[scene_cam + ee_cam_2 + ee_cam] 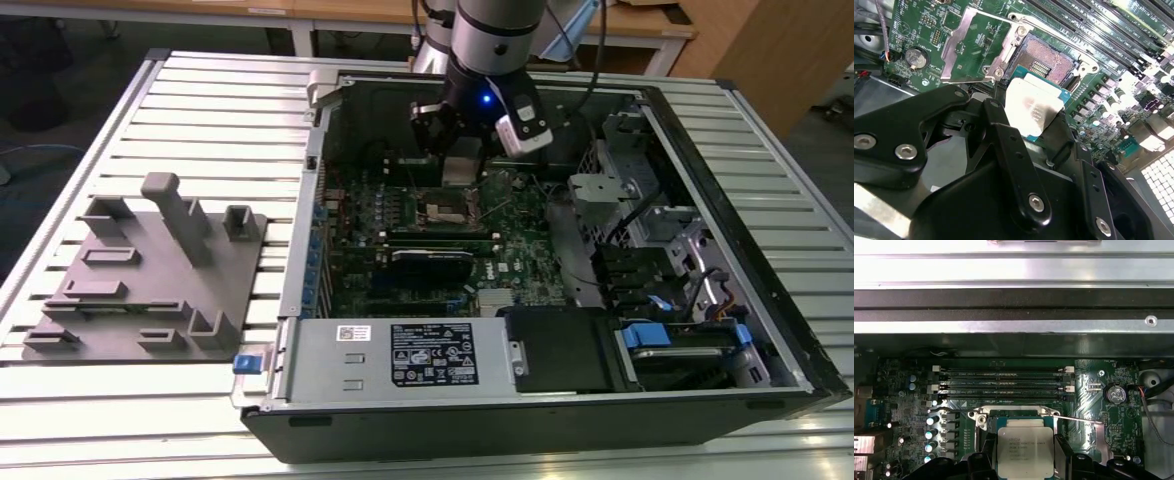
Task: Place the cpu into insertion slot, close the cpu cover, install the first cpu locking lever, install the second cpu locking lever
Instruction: 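Place the cpu into insertion slot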
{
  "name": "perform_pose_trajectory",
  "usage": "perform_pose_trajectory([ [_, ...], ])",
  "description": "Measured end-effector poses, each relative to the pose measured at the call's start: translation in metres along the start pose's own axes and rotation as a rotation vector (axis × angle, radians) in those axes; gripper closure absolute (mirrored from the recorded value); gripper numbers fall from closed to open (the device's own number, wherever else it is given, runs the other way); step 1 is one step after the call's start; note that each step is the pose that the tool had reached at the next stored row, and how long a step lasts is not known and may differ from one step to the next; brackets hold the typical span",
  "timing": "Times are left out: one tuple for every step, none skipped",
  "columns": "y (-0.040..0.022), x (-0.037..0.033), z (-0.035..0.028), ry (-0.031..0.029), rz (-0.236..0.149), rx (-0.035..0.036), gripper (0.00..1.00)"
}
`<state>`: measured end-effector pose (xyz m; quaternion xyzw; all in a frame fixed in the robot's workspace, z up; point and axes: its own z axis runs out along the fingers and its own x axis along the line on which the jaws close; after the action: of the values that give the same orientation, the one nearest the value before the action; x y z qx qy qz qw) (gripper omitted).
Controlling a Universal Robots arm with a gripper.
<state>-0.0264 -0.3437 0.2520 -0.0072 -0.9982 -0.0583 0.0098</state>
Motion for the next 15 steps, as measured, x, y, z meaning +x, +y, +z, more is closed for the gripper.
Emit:
perform_pose_trajectory([
  [-0.0002,0.0,0.0016,-0.0001,0.0,-0.0001,0.46],
  [-0.0003,-0.0001,0.0029,-0.0001,0.0,-0.0001,0.46],
  [-0.0003,-0.0001,0.0028,0.0,0.0,0.0,0.46],
  [-0.0003,-0.0001,0.0029,-0.0001,0.0,-0.0001,0.46],
  [-0.0003,-0.0001,0.0029,-0.0001,0.0,-0.0001,0.46],
  [-0.0003,-0.0001,0.0029,-0.0001,0.0,-0.0001,0.46],
  [-0.0003,-0.0001,0.0029,0.0,0.0,-0.0001,0.46],
  [-0.0003,-0.0001,0.0029,-0.0001,0.0,-0.0001,0.46],
  [-0.0003,-0.0001,0.0029,-0.0001,0.0,-0.0001,0.46],
  [-0.0003,-0.0001,0.0029,0.0,0.0,0.0,0.46],
  [-0.0003,-0.0001,0.0029,-0.0001,0.0,-0.0001,0.46],
  [-0.0003,-0.0001,0.0029,-0.0001,0.0,-0.0001,0.46],
  [-0.0003,-0.0001,0.003,0.0,0.0,-0.0001,0.46],
  [-0.0004,-0.0001,0.0042,-0.0003,0.0,-0.0007,0.46],
  [-0.0005,-0.0001,0.0049,-0.0002,0.0,-0.0007,0.46],
])
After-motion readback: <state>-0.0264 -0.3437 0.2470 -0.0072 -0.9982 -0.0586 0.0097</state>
